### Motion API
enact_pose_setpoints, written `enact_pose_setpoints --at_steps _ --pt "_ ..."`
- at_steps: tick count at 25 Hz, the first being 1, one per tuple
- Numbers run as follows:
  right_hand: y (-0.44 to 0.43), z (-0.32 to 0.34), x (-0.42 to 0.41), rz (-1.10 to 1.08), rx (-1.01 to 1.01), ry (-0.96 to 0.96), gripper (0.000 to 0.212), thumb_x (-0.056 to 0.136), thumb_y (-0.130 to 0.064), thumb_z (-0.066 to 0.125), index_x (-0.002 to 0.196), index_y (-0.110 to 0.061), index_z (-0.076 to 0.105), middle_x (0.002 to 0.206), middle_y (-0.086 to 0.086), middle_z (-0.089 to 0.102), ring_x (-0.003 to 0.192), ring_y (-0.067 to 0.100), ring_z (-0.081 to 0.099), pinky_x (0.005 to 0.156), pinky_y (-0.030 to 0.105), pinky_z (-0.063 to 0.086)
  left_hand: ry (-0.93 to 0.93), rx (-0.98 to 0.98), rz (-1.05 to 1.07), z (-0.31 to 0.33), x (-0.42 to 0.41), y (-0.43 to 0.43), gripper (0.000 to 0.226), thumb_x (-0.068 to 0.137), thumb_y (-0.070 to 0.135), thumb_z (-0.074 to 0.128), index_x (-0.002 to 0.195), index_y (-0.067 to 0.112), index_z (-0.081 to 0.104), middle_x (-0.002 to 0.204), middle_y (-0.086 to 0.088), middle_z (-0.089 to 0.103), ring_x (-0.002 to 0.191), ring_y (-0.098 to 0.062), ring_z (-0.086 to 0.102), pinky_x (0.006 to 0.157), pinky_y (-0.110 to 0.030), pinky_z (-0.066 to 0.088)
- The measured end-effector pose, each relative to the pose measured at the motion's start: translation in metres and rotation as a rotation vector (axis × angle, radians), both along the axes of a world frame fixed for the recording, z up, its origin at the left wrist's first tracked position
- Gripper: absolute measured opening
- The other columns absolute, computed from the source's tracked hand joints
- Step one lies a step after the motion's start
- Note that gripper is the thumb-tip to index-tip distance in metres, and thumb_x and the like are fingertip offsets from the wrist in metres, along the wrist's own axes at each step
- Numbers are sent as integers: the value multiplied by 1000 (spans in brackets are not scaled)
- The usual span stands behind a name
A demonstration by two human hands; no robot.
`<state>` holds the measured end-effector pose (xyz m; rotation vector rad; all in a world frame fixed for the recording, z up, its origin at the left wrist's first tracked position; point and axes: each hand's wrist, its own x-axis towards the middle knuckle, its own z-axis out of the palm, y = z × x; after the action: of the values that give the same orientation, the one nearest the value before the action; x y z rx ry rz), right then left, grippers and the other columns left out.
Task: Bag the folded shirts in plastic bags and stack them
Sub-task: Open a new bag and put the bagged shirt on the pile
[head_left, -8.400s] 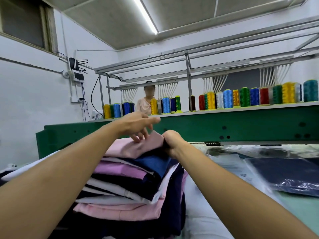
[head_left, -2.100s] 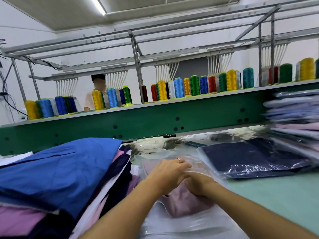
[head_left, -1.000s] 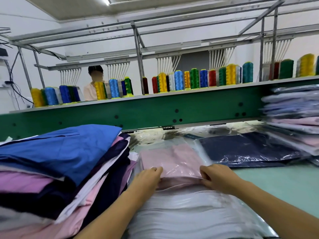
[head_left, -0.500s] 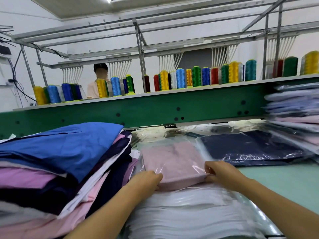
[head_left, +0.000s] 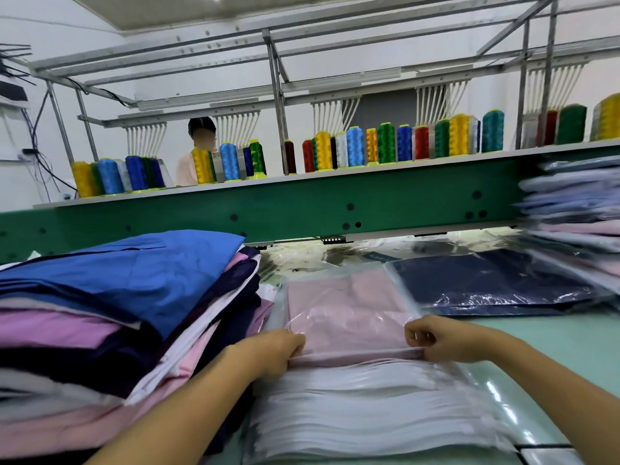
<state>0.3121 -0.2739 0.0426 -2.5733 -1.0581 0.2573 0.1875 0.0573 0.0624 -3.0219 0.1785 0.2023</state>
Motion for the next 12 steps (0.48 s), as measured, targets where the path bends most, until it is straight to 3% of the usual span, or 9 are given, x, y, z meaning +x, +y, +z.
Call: enact_pose_setpoints --at_steps 3,5,8,12 --pt "-6 8 -3 32 127 200 12 75 -17 57 82 -26 62 79 -3 53 70 14 44 65 33 36 -7 -140 -13 5 -3 1 28 81 1 46 97 24 47 108 3 50 93 -22 53 78 -37 46" --pt "-7 8 -5 48 223 312 20 72 -21 57 87 -17 70 79 3 56 71 16 46 65 31 36 -17 -209 -19 7 -4 -1 29 78 3 49 95 26 50 107 5 50 96 -20 54 83 -36 49" --pt "-5 5 -2 -3 245 273 25 80 -36 61 79 -17 76 69 -2 62 64 12 50 61 28 39 -28 -254 -18 6 -5 -3 26 76 4 49 88 26 53 103 5 52 93 -20 56 84 -37 52" --pt "-1 -4 5 -85 184 150 38 90 -44 65 68 -14 68 57 -4 57 54 12 47 57 28 41 95 -194 47 14 0 -9 27 75 8 46 77 29 61 96 6 63 84 -16 59 77 -33 54"
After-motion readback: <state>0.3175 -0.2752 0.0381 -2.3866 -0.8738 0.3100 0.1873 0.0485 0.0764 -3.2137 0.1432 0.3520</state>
